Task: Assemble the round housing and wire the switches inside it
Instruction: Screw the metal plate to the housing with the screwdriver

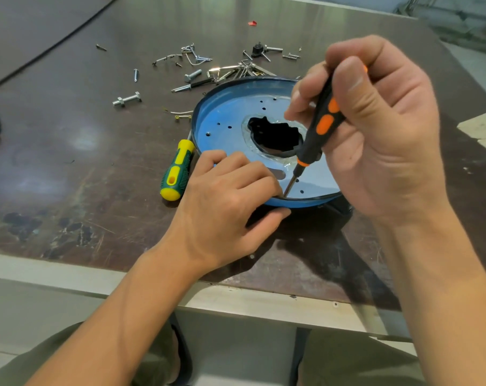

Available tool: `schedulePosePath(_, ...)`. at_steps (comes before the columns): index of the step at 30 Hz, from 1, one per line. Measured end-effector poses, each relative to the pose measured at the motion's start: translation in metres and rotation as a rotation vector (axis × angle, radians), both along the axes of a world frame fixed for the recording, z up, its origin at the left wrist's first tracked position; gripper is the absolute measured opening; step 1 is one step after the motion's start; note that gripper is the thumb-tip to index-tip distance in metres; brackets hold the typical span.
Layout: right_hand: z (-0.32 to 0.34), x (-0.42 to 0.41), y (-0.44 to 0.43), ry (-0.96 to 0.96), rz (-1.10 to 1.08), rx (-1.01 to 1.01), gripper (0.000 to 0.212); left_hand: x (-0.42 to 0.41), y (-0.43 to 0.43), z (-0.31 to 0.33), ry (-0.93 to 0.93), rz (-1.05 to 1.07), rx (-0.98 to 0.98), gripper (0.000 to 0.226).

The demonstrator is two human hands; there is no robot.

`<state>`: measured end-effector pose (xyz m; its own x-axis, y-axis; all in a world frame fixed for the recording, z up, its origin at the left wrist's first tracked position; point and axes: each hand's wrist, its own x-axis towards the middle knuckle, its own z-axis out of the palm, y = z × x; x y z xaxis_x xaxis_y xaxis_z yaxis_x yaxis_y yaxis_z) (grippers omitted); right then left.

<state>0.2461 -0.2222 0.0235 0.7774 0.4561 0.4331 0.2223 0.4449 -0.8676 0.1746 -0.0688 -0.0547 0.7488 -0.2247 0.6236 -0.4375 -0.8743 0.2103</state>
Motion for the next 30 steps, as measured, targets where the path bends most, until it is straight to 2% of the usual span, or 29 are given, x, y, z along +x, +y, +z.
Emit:
schedulePosePath(4,0.0,-0.003,0.008,0.032,-0.001,0.043,0.008,0.0,0.0,0.001,-0.005,-0.002,-0.006,0.025)
schedulePosePath(7,0.002,-0.001,0.006,0.113,0.08,0.033,0.033,0.0,0.0,0.001,-0.007,-0.004,-0.005,0.025)
schedulePosePath(9,0.001,0.002,0.001,0.11,0.118,0.009,0.039,0.0,0.0,0.0,-0.011,-0.003,0.001,0.026)
schedulePosePath(13,0.001,0.0,-0.002,0.016,0.152,-0.039,0.021,0.0,0.0,0.0,-0.017,-0.006,-0.01,0.026)
schedulePosePath(18,0.0,0.0,0.002,-0.036,0.008,-0.03,0.011,0.0,0.0,0.0,-0.002,-0.004,-0.011,0.026)
schedulePosePath(20,0.001,0.001,0.002,-0.006,-0.017,-0.014,0.016,0.0,0.0,0.001,-0.003,-0.001,-0.004,0.026)
schedulePosePath(23,0.002,0.0,0.002,0.07,0.069,-0.001,0.021,0.0,-0.001,0.0,-0.009,-0.002,-0.003,0.025)
schedulePosePath(26,0.001,0.002,0.0,0.108,0.13,-0.025,0.036,0.0,-0.001,0.0,-0.014,0.001,-0.004,0.026)
schedulePosePath(28,0.0,0.002,0.0,0.07,0.131,-0.031,0.031,0.0,0.0,0.0,-0.016,0.004,-0.003,0.026)
schedulePosePath(30,-0.001,0.001,0.001,0.025,0.092,-0.035,0.015,0.0,0.0,0.0,-0.008,0.002,-0.003,0.026)
